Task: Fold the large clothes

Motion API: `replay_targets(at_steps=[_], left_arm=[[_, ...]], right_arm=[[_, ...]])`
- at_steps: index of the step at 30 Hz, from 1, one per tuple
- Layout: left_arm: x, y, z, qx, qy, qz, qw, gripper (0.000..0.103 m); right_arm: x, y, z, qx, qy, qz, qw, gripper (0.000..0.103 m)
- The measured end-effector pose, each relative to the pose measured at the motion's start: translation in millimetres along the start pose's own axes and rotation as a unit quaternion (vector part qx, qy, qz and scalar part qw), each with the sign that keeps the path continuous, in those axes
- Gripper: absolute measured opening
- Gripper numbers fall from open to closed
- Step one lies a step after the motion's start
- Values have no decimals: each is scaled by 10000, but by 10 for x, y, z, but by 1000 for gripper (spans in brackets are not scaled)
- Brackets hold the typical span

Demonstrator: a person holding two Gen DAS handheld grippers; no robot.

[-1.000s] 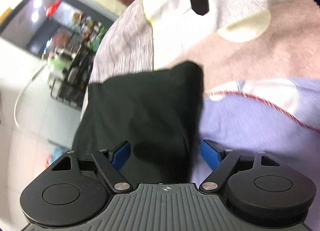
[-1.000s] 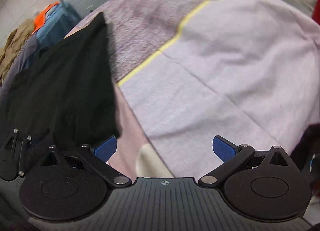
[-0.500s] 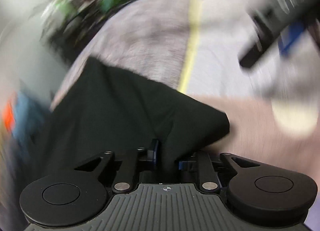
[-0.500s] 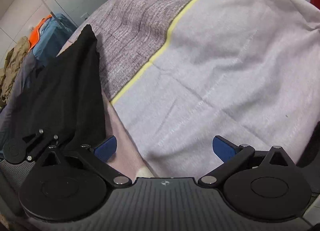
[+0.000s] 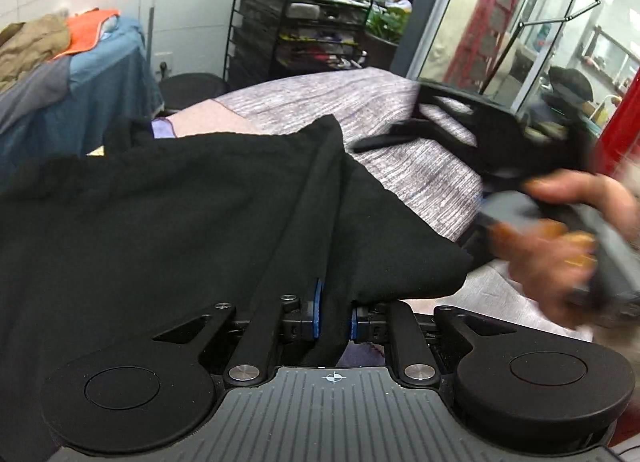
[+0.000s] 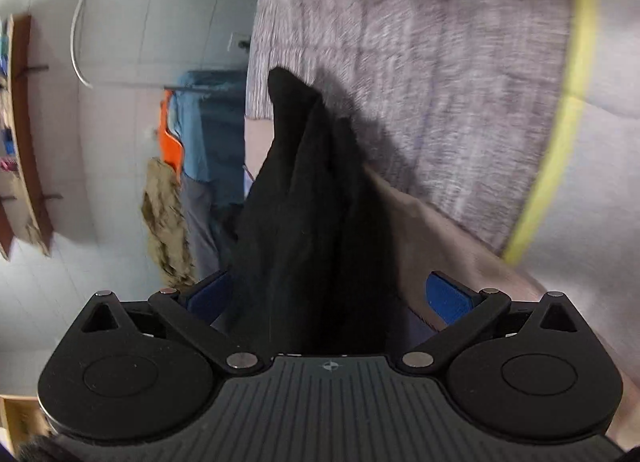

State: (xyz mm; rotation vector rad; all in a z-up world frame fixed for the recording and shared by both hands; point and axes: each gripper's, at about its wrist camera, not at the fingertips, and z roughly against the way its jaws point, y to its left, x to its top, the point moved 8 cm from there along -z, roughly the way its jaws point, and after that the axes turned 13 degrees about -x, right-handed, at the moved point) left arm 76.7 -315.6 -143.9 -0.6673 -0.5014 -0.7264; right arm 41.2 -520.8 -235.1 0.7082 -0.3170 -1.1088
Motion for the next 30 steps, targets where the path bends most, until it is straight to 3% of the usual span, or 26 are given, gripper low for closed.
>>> replay_targets(at_steps=[4,6,9,11,13,17,20,22,25,30], left_arm=[[-33,-46,45,-64,12,34,10000,48],[-51,-50,10,-65,38,35,10000,48],[-97,-43,10,-84,47,123,9999,48],[-117,-32,65,-101,-20,191,9998,48],[-106,17,122,-91,-141,275,9995,48],[-55,176,419,6,-485,525,9974,48],[-36,405,783,212,-857,747,9933,48],[-46,614,1091,408,-1159,978,9876,48],[-115,927,1593,760,-1542,1241,9773,48],[-397,1441,2289,1286,-1862,1752,9582,49]], right_arm=[[101,241,-353,-368,-163,415,9983,93],[146,229,-514,-555,-155,393,9976,82],[132,202,-635,-734,-132,429,9963,58],[106,210,-630,-839,-213,558,9947,33],[80,250,-581,-847,-305,666,9937,18],[-59,557,-469,-885,-555,1306,9859,12],[-266,1008,-414,-792,-731,1928,9753,12],[-459,1344,-412,-630,-756,2224,9700,12],[-860,1889,-469,-442,-856,2895,9523,12],[-1625,2735,-832,52,-643,3549,9327,12]])
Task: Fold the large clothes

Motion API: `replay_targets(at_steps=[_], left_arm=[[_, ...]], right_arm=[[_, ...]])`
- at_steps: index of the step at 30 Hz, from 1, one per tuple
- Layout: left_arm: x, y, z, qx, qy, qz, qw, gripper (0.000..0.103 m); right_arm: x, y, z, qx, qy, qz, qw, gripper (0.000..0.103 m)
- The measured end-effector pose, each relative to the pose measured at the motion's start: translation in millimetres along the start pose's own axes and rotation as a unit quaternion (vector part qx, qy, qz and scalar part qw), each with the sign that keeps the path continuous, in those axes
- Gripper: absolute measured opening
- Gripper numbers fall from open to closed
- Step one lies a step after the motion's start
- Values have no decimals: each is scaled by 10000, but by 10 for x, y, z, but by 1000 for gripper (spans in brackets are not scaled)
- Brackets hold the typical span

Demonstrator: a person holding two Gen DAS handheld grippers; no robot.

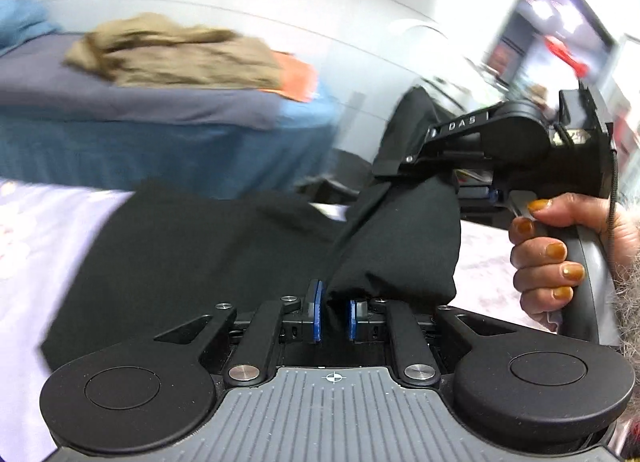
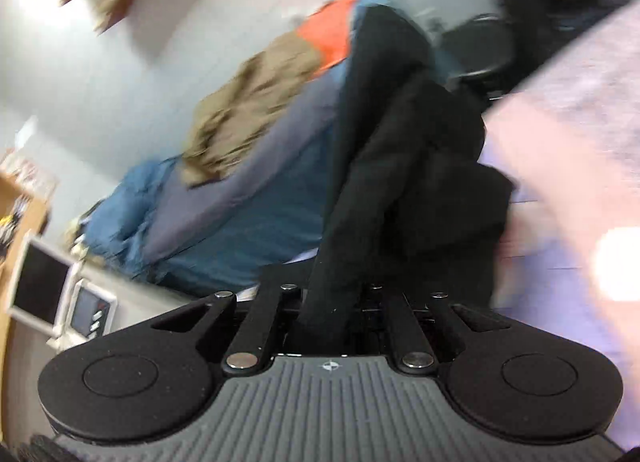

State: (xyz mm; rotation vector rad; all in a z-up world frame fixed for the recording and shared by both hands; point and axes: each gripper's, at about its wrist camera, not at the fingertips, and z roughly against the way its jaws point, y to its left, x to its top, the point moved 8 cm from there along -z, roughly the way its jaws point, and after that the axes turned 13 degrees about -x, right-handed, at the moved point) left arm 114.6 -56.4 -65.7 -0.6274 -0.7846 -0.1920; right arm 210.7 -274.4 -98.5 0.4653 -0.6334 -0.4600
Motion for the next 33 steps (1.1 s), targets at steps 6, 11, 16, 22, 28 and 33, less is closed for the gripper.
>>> replay_targets(at_steps=[6,11,16,22,28,33], left_arm=[[-232,765,267,533,29,633,9966,49],[-408,1239,330,716,95,1045,9919,49],[-512,1521,410,880,50,1295,9877,49],[-731,1838,385,976,239,1667,9809,48],[-859,1976,410,905,297,2053,9741,56],[-853,2053,500,870,359,2237,9701,83]], right_arm=[[-380,1029,-807,-89,384,687,9969,12],[-774,1416,-1374,-380,790,1063,9905,12],[-1057,1649,-1729,-564,1009,1211,9859,12],[-1391,1836,-2086,-633,1263,1577,9773,12],[-1627,1898,-2328,-742,1436,1888,9686,17],[-1719,1893,-2314,-532,1619,1878,9673,53]])
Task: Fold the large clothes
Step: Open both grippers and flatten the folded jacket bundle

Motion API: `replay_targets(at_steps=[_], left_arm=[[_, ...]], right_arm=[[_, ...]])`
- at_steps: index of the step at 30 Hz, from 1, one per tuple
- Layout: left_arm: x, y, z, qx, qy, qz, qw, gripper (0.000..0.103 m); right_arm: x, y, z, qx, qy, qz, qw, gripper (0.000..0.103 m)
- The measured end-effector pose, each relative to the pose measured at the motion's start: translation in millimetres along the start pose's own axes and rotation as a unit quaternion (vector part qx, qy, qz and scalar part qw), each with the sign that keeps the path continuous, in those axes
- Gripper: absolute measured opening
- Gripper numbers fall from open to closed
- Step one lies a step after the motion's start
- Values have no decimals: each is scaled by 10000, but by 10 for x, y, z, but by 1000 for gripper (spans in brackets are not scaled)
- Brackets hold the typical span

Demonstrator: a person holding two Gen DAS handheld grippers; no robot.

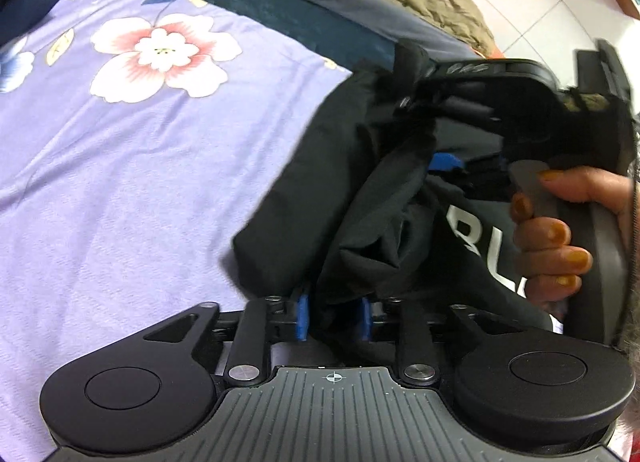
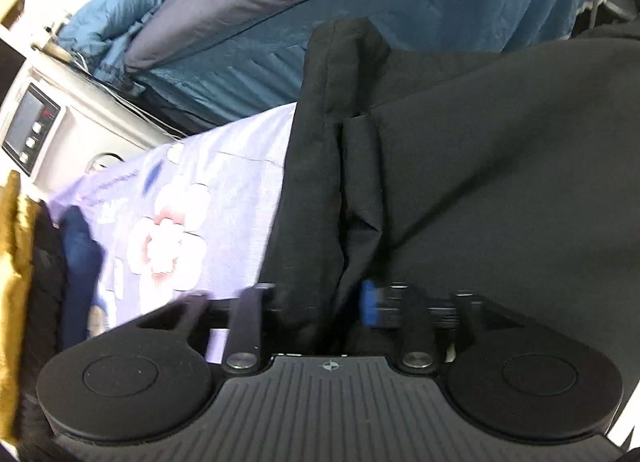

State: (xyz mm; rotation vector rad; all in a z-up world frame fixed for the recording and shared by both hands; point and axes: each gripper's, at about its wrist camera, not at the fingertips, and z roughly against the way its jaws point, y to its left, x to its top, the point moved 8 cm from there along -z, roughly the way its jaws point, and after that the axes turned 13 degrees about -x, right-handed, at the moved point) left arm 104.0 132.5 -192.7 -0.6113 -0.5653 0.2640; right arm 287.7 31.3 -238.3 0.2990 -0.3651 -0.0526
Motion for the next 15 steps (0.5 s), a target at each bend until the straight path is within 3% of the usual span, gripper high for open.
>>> replay_targets(at_steps=[1,2,3,6,9,12,15], left_arm=[[38,28,15,41,-30,74,10000,100],[48,79,60,138,-83,155,9997,103],[63,137,115,275,-170,222,9992,103],[100,288,256,339,-304,481,9978,103],[149,380,411,735,-405,542,9950,103],[267,256,604,831,-756,182,9935,103],[327,-105,649,643,-949,-457,9924,103]], right_arm=[[2,44,-1,111,11,-12,9999,67],[5,65,34,227,22,-15,9997,78],[-2,79,78,341,20,-31,9994,80],[1,40,328,672,-126,-133,9976,81],[-12,-140,613,772,-351,-202,9962,86],[-88,-400,871,460,-623,-12,9970,86],[-281,-654,1106,-32,-922,476,9946,86]])
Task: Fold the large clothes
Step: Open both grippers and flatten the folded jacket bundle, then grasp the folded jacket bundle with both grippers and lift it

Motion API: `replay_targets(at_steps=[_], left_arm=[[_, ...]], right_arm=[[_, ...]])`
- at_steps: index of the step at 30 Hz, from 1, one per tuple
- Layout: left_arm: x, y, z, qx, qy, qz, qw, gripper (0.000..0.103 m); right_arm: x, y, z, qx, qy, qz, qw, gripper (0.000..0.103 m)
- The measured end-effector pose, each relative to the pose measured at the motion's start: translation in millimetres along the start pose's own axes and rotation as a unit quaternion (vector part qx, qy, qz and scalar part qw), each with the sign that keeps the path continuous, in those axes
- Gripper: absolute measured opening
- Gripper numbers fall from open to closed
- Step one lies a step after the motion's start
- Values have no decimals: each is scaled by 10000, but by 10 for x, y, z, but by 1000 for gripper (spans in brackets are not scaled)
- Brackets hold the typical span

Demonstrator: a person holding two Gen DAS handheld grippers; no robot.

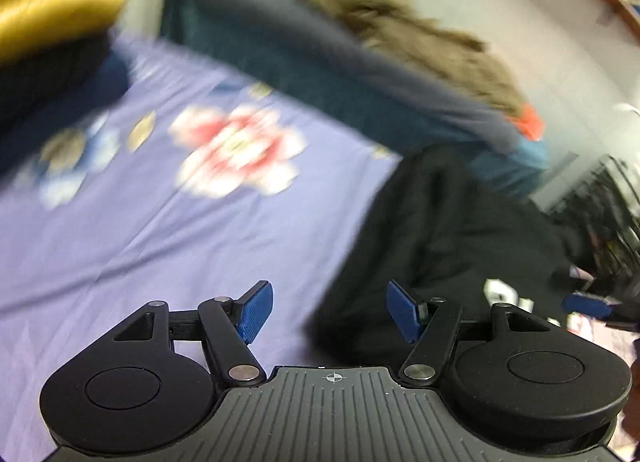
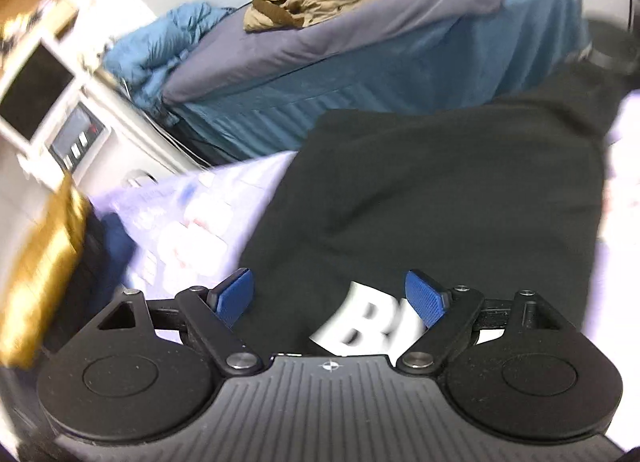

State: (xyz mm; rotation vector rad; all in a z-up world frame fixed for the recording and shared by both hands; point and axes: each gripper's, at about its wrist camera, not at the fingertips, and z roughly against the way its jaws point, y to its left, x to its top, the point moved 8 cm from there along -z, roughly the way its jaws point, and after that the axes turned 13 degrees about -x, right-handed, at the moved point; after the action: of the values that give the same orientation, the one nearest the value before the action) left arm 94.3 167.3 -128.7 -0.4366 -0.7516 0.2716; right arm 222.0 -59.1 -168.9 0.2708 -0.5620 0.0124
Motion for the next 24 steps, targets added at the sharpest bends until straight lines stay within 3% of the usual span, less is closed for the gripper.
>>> replay_targets(at_steps=[3,7,10,14,24], left_arm=[[-49,-451,-207,-389,320,-760,9958,103],[-261,-602,-652,-196,949,-1253,9874,103],[-370,-463,-902,122,1272,-1352,9825,103],[-402,-394,-1055,213,1523,-1405,9781,103],[-452,-411,-1110,208,1686,-1446,9748,103]], right_arm=[[-276,-114,152,-473,-205,694,9963,86],[-662,-227,91,-986,47,1231,9875,85],[-762,-293,93,-1171,0,1332,9842,86],[-744,-243,23,-1268,128,1392,9820,89],[-800,-234,-100,-1434,254,1541,9773,93]])
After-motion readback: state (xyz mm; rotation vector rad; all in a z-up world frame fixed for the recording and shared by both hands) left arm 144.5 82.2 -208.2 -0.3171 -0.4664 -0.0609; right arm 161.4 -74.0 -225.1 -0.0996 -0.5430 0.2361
